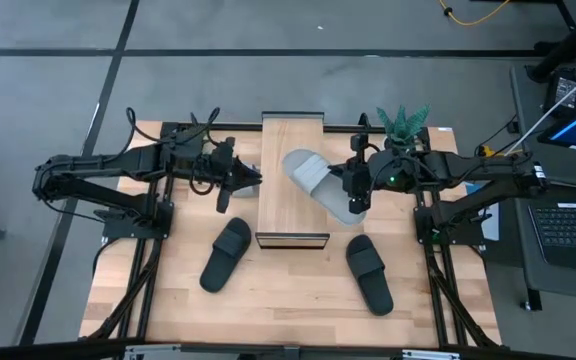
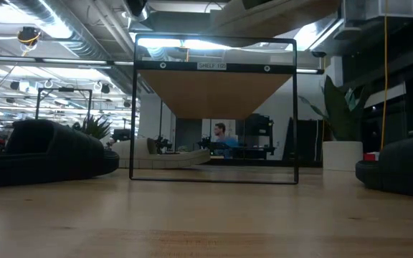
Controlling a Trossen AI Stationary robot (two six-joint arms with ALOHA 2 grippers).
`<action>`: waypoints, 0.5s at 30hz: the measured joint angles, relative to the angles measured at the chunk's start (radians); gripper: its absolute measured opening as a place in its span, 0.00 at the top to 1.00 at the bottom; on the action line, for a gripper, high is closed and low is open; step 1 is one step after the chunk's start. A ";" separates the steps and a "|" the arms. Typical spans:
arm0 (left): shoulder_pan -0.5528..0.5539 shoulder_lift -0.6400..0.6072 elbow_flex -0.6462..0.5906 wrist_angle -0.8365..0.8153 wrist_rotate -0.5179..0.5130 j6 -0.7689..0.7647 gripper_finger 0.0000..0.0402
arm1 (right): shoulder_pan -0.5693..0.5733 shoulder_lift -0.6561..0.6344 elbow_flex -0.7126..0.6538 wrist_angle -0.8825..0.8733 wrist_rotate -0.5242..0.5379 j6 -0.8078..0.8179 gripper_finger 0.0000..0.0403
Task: Pick and place slides into the shelf
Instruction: Put the right gray slide on the shelf
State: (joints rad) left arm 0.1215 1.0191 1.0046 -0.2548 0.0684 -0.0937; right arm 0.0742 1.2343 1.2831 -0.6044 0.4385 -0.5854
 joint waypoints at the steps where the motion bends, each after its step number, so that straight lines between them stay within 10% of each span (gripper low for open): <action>1: 0.000 0.003 0.000 0.005 -0.022 0.000 0.79 | 0.000 0.000 0.000 0.001 0.000 0.000 0.98; 15: 0.021 0.060 0.000 0.173 0.061 -0.179 0.62 | 0.000 0.043 0.000 0.113 -0.052 -0.128 0.98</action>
State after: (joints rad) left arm 0.1421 1.0788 1.0046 -0.0814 0.1296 -0.2730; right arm 0.0739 1.2770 1.2827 -0.4912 0.3862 -0.7130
